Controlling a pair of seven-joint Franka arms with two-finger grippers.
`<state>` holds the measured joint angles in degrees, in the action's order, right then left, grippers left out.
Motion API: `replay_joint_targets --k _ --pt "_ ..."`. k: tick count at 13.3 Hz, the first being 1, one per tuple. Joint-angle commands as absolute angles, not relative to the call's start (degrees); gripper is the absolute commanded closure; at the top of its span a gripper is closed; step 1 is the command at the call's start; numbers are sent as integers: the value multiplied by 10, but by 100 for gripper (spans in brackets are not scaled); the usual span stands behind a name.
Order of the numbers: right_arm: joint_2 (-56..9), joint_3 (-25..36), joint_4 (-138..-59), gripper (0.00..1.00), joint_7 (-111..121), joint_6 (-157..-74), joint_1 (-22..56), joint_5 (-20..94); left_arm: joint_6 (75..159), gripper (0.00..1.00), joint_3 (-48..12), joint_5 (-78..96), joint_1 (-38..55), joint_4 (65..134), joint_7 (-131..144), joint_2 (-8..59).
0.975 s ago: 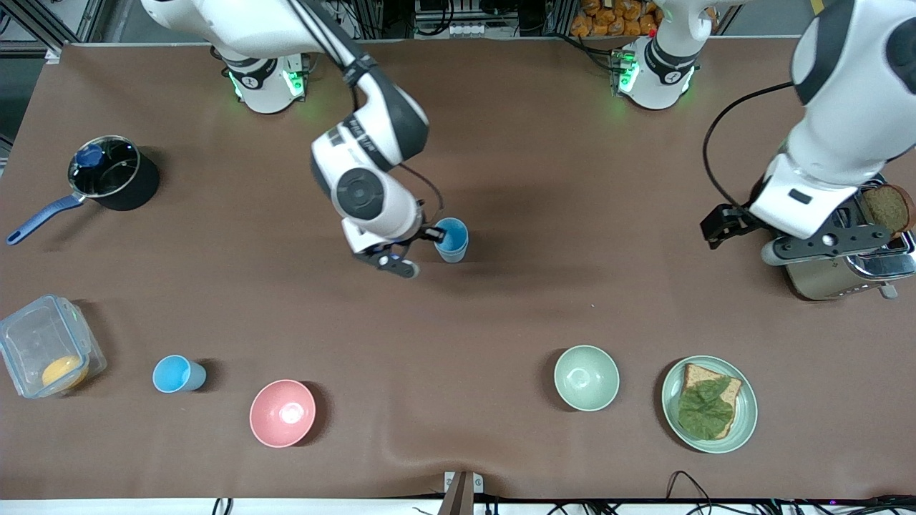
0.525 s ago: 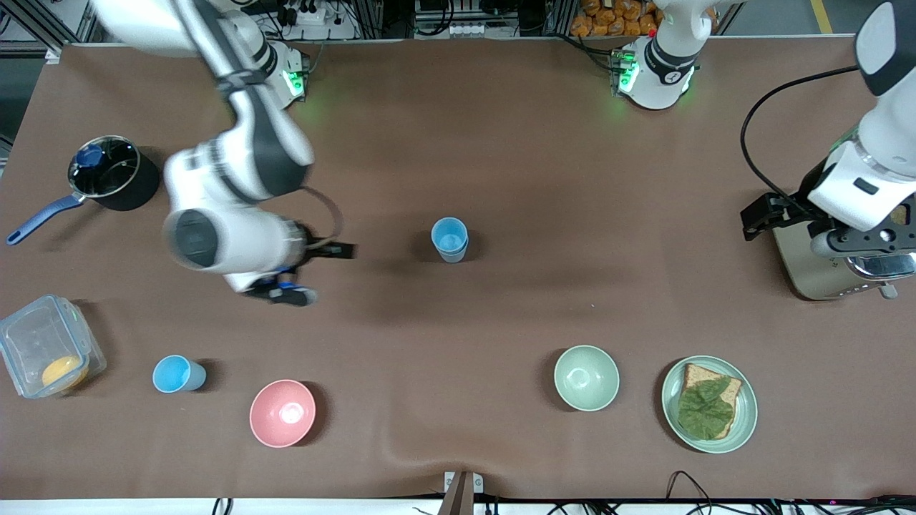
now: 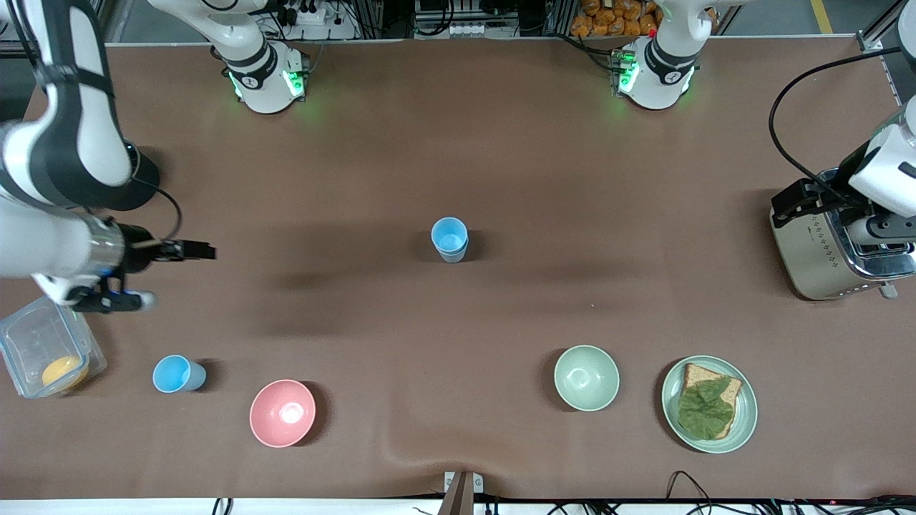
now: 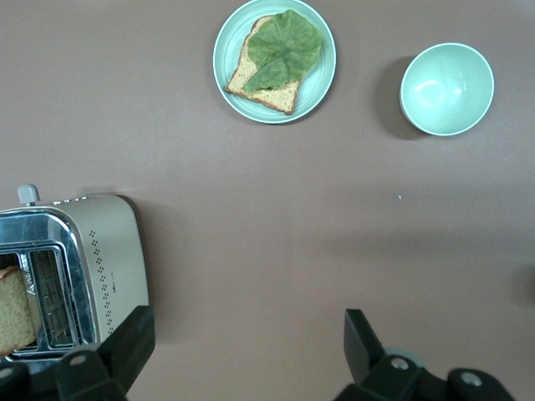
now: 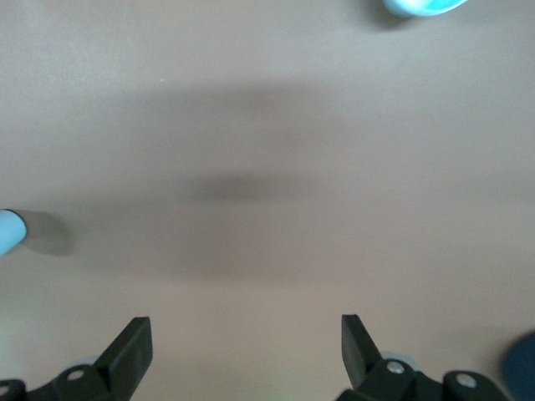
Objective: Stack blue cups with both arms
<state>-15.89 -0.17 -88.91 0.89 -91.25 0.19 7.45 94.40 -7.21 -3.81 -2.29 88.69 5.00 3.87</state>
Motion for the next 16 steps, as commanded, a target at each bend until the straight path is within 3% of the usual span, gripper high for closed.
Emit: replay_joint_targets --k 1,7,16 --pt "-76 -13 -906 0 -15 -902 2 47 918 0 -69 -25 -19 889 40 14" --pt "-8 -19 -898 0 -83 -836 17 45 892 0 -69 -3 -19 888 34 4" --pt "-11 -15 -903 0 -11 -887 -4 34 892 0 -64 22 -17 910 35 -13"
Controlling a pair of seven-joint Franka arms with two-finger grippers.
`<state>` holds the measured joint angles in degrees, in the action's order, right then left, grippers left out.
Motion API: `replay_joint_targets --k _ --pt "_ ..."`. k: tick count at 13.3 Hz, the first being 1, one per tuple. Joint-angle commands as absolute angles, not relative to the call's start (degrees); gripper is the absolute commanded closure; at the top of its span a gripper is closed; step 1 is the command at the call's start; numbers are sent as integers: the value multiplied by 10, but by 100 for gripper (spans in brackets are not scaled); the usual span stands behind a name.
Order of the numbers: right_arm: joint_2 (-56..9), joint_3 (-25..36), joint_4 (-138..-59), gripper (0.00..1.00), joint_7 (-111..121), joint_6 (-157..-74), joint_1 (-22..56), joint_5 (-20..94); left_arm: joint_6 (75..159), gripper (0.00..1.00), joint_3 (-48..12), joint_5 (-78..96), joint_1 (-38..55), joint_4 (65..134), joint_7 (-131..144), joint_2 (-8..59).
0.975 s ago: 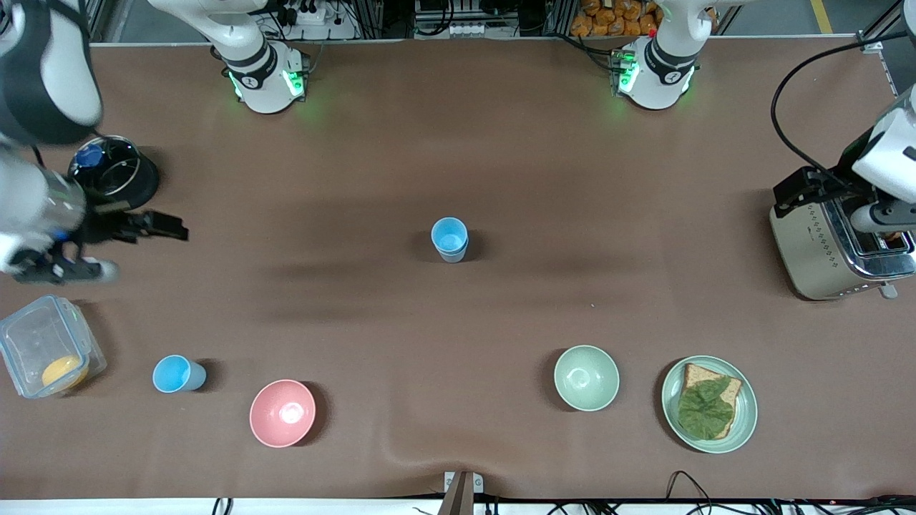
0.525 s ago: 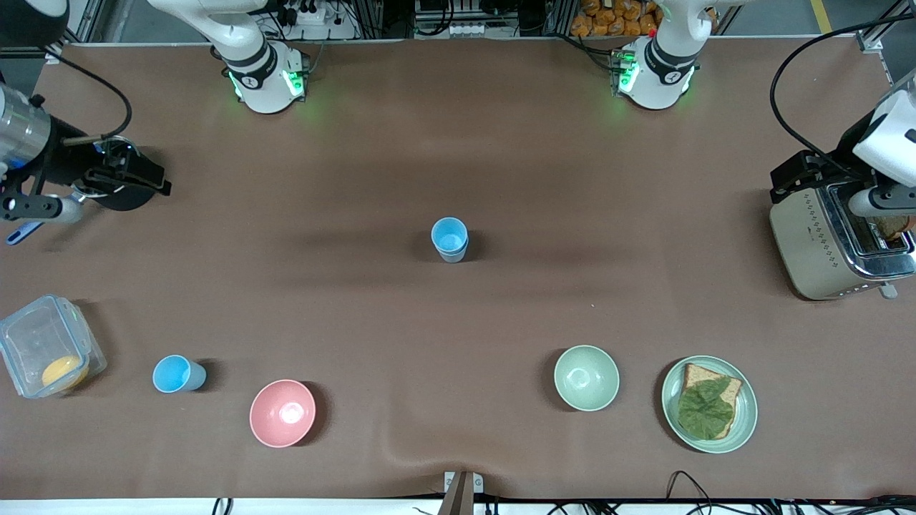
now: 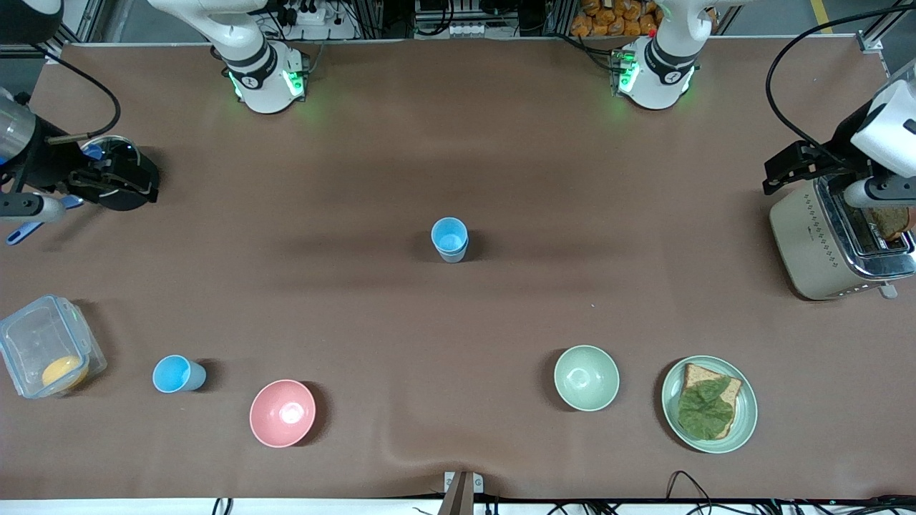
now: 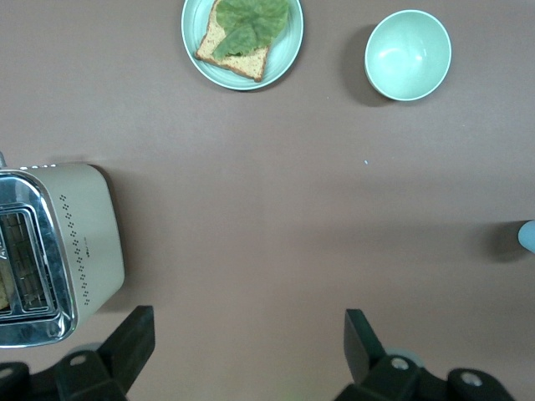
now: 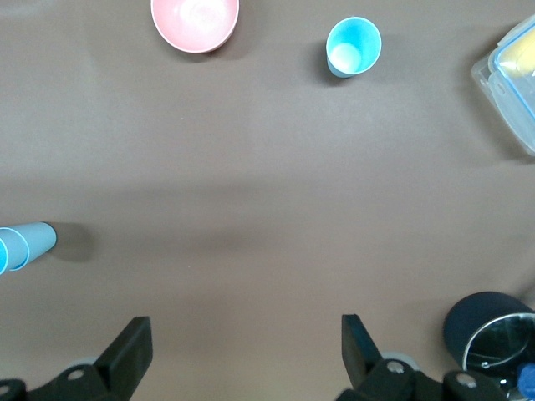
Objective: Stack blue cups with both arms
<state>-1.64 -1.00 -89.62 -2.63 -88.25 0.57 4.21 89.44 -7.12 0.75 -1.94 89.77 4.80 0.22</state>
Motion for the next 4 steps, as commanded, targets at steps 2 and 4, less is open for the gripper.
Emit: replay_joint_targets --k 2,4 --pt "-11 -15 -903 0 -11 -886 -4 34 892 0 -64 20 -17 906 32 -9" --pt "-11 -15 -903 0 -11 -884 -4 34 891 0 -64 18 -15 906 37 -8"
